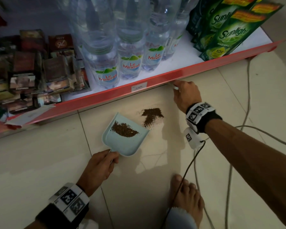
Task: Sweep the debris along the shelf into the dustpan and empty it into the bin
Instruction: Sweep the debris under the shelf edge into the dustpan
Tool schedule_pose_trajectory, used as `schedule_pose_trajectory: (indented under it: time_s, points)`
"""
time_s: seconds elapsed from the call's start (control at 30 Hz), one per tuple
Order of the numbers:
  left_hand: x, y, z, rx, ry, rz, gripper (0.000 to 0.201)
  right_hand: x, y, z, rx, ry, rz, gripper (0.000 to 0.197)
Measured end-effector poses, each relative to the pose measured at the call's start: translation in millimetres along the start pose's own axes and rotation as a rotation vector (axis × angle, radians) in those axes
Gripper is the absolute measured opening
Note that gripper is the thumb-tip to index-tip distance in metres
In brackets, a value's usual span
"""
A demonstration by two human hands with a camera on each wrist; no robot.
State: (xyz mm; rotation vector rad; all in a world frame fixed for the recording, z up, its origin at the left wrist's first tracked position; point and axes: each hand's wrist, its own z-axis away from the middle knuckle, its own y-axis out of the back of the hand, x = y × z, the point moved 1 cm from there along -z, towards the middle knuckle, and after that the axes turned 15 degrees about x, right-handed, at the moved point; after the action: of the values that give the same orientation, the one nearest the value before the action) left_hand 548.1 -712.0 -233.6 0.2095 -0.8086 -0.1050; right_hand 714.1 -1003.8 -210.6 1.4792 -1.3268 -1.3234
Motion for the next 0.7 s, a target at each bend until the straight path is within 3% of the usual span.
schedule_pose_trajectory:
  time_s: [0.13, 0.27, 0.33, 0.43, 0.53, 0.6, 0.7]
  points:
    - [-2, 7, 4, 0.018, -0.006, -0.009, 0.03, -21, -1, 25, -0.089, 0.275, -0.248, 0.051]
    - [-5, 12, 5, 0.033, -0.01, -0.008, 0.031, -20, 14, 43, -0.153, 0.519, -0.323, 0.04]
    - [-5, 10, 6, 0.024, -0.015, -0.003, 0.031, -13, 16, 38, -0.07, 0.464, -0.292, 0.042]
    - [-3, 5, 7, 0.0, -0.026, -0.006, 0.03, -8, 11, 16, 0.068, 0.265, -0.165, 0.046]
    - [-3, 3, 7, -0.008, -0.029, -0.013, 0.031, -17, -5, 3, 0.038, 0.144, -0.103, 0.03]
    - [-4, 5, 7, 0.0, -0.022, -0.012, 0.031, -32, -16, 5, -0.037, 0.182, -0.18, 0.034]
    - [-6, 9, 7, 0.018, -0.01, -0.007, 0.03, -56, -16, 19, -0.196, 0.401, -0.34, 0.05]
